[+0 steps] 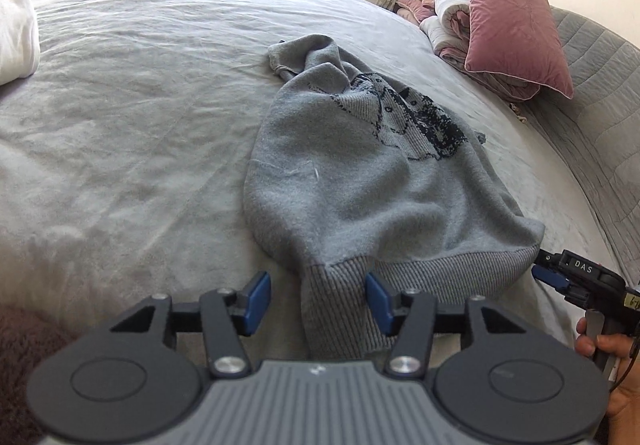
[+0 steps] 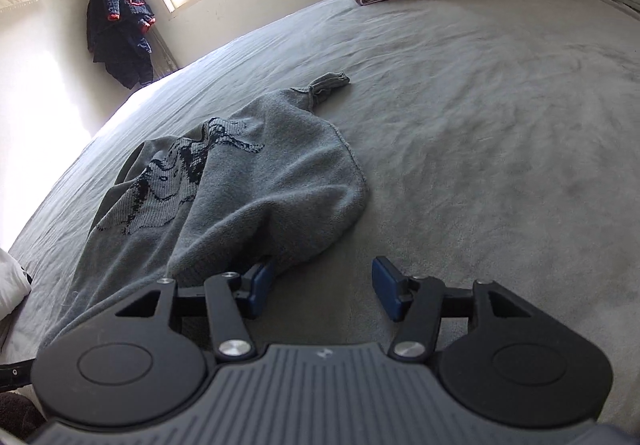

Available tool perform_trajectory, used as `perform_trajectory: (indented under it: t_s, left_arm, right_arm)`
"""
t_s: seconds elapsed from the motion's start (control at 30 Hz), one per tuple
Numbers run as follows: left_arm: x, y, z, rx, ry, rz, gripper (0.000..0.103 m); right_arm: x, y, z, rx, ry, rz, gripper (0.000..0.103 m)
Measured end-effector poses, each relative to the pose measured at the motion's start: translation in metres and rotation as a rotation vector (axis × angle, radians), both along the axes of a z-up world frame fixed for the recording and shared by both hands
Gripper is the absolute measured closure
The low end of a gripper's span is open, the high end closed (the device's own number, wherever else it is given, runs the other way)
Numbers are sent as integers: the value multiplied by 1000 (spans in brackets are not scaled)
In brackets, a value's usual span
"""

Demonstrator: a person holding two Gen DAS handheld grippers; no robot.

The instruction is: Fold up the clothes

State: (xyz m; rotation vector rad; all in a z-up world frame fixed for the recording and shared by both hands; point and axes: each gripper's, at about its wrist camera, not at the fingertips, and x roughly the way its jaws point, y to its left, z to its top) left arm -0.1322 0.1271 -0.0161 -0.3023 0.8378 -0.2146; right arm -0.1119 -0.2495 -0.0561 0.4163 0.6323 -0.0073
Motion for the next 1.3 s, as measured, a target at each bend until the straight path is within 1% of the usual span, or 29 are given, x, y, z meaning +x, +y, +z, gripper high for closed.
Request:
perform_trajectory:
  t_s: [0.1, 0.23, 0.37, 0.43, 0.53, 0.6, 0.63, 0.67, 0.7, 0.73, 0.77, 0.8, 0.83, 0.87, 0.9, 0.93, 1.03, 1.13, 1.3]
  left_arm:
    - [-2, -7, -8, 35, -18, -2, 50]
    - [-7, -14, -13, 80, -70, -4, 50]
    - [-11, -21, -15, 126, -109, -11, 50]
    - [-10, -23, -16, 129, -120, 0, 50]
    - [-11, -26, -19, 128, -138, 23, 50]
    - [-12, -29, -20, 139, -154, 32, 51]
    - [-12, -30, -21, 145, -162, 35, 51]
    - [-13, -32, -21, 151, -169, 38, 51]
    - [-13, -34, -22, 157, -175, 39, 54]
    - [-12, -35, -22, 161, -178, 37, 56]
    - [-12, -36, -22, 163, -179, 31, 63]
    - [-12, -37, -21, 157, -178, 23, 72]
    - [-12, -36, -21, 144, -174, 15, 77]
    - [-11, -36, -20, 132, -170, 8, 86]
    - [-12, -36, -18, 119, -164, 3, 93]
    - [-12, -35, -16, 106, -157, 1, 93]
    - [-15, -32, -8, 63, -137, -3, 95]
    - [-18, -29, 1, 23, -126, -11, 95]
    - [-25, -24, 17, -45, -106, -24, 95]
  right_arm:
    - [4, 2, -4, -43, -51, -5, 47]
    - [15, -5, -11, -2, -90, -37, 48]
    - [22, -3, -12, -4, -102, -47, 47]
    - [24, 0, -12, -20, -102, -44, 46]
    - [26, 0, -12, -17, -102, -34, 47]
    - [27, 0, -13, -8, -101, -21, 52]
    - [28, 0, -13, 1, -100, -10, 60]
    - [28, 0, -13, 10, -99, 1, 73]
    - [29, 0, -14, 26, -95, 14, 78]
    - [28, -1, -13, 36, -93, 16, 87]
    - [27, -2, -11, 46, -91, 16, 91]
    - [25, -3, -9, 55, -89, 16, 92]
    - [24, -4, -7, 65, -87, 16, 93]
    - [22, -5, -5, 74, -85, 16, 94]
    - [21, -6, -4, 84, -83, 16, 94]
    - [19, -7, -2, 93, -82, 17, 95]
    - [4, -13, 15, 60, -66, -4, 95]
    - [-10, -18, 32, -9, -30, -28, 95]
    - [-25, -31, 58, -67, 0, -5, 95]
